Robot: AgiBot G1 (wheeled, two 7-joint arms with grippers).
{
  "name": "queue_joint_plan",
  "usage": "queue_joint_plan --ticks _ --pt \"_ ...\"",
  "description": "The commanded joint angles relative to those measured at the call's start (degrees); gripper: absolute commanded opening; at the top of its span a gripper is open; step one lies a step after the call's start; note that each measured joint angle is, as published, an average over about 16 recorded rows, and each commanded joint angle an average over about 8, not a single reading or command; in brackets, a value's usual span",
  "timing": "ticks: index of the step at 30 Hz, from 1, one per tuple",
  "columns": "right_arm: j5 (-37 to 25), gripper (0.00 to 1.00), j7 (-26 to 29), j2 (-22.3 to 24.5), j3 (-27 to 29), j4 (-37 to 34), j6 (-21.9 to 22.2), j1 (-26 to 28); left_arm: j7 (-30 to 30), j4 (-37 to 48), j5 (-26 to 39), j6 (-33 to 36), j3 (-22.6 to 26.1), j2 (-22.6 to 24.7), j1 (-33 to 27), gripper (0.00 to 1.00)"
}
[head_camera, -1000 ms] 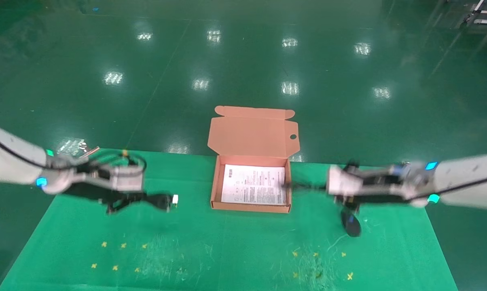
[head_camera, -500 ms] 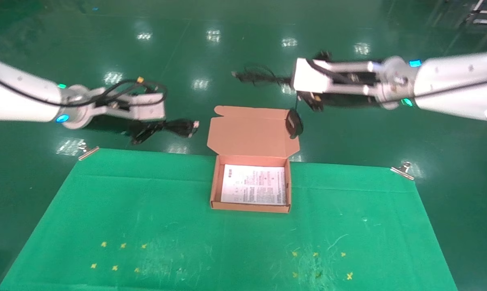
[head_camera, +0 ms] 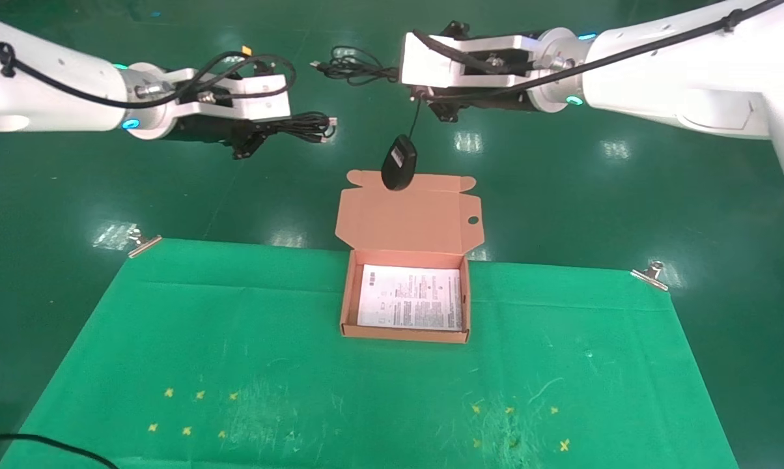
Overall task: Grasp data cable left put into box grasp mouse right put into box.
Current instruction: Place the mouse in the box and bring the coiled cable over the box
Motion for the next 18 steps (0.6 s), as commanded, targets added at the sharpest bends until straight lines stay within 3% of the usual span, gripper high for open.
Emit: queue_joint_plan --ticks 1,18 --pt "0.7 0.00 -2.4 -1.7 0.3 -3.1 0.2 1.3 -0.3 0.2 0.7 -1.1 0.1 0.6 -0.6 0.00" --pt "2.9 0.00 -4.4 -3.7 -0.5 -5.8 0.4 -0.8 -3.8 0.8 5.5 1.4 2.5 -1.7 -0.3 0.00"
